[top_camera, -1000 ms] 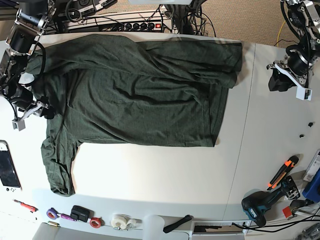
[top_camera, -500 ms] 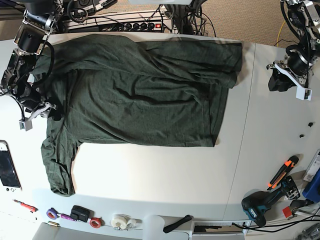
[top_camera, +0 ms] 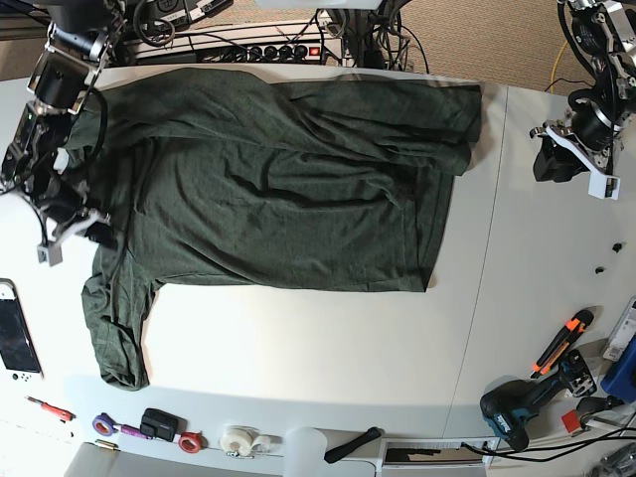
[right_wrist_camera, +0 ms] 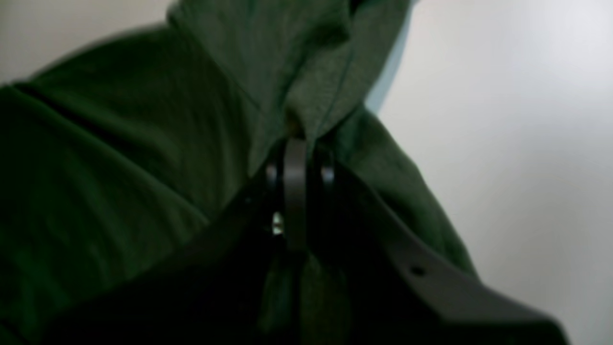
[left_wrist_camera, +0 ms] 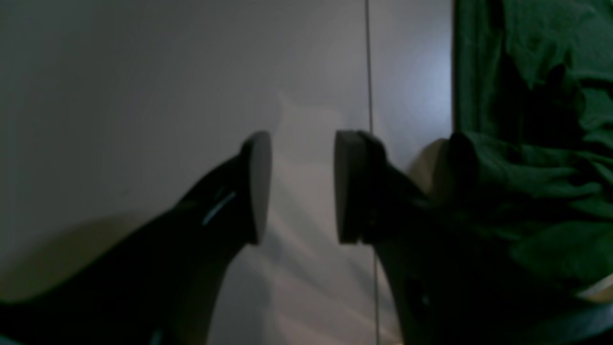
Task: Layout the t-shirt on the table in an organized manner, then fold the t-shirt properly
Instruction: 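Lower the right gripper onto the shirt's side edge and grasp it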
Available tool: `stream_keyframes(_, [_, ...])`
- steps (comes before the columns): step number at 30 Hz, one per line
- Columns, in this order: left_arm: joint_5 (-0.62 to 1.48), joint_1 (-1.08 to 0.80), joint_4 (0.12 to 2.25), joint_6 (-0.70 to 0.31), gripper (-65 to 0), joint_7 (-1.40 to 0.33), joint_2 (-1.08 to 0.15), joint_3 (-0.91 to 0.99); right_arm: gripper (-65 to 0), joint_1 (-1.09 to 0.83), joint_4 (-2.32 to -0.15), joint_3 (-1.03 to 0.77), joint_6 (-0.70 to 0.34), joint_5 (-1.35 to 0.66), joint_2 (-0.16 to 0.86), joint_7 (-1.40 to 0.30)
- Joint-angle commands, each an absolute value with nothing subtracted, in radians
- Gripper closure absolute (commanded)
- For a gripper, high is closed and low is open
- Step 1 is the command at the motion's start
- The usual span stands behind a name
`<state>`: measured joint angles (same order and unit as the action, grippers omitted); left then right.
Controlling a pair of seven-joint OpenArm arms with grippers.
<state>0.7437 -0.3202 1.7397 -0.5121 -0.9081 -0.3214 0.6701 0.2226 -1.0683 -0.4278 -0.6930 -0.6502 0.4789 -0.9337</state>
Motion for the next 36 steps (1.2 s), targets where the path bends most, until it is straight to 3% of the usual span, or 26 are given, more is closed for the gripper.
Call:
stream_keyframes(1, [0.763,-0.315,1.754,-0.513,-23.2,-0.889,-0.335,0.677,-3.3,0.263,-1.086,-0.434,-0.698,-0.665,0.502,-0.907])
stream_keyframes(15, [0.763,-0.315,1.754,-0.513,-23.2,-0.889,-0.335,0.677,-3.5,0.376,-1.086,-0.434,-0.698,-0.654,0.501,-0.963])
stream_keyframes(17, [0.763,-0.315,1.754,-0.513,-23.2,-0.889,-0.335,0.677,-9.2,0.377,-1.086,-0.434,-0.698,-0.654,0.502,-1.012])
stream_keyframes(20, [0.763,-0.315,1.754,-0.513,-23.2,-0.889,-0.335,0.677,-30.4,0.376,-1.086,-0.434,-0.698,-0.654,0.502,-1.050])
stream_keyframes(25, [0.763,-0.316,1.754,-0.513,-23.2,-0.890,-0.335,0.677,-32.2,0.376,-1.086,-0.443,-0.698,-0.646,0.520,-1.086])
stream_keyframes(29, [0.763,-0.316,1.754,-0.513,-23.2,-0.890,-0.335,0.677,-28.2,0.375,-1.086,-0.550,-0.698,-0.659,0.526,-1.115])
stream_keyframes(31, [0.763,-0.316,1.754,-0.513,-23.2,-0.890,-0.335,0.677,-20.0,0.360,-1.086,-0.636,-0.698,-0.702,0.526,-1.136])
stream_keyframes(34, [0.763,-0.316,1.754,-0.513,-23.2,-0.890,-0.335,0.677,0.0,0.315,-1.086,-0.770,-0.698,-0.771,0.526,-1.178])
stream_keyframes(36, [0.763,-0.315,1.754,-0.513,-23.2,-0.889,-0.335,0.677,0.0,0.265,-1.087,-0.845,-0.698,-0.827,0.524,-1.199])
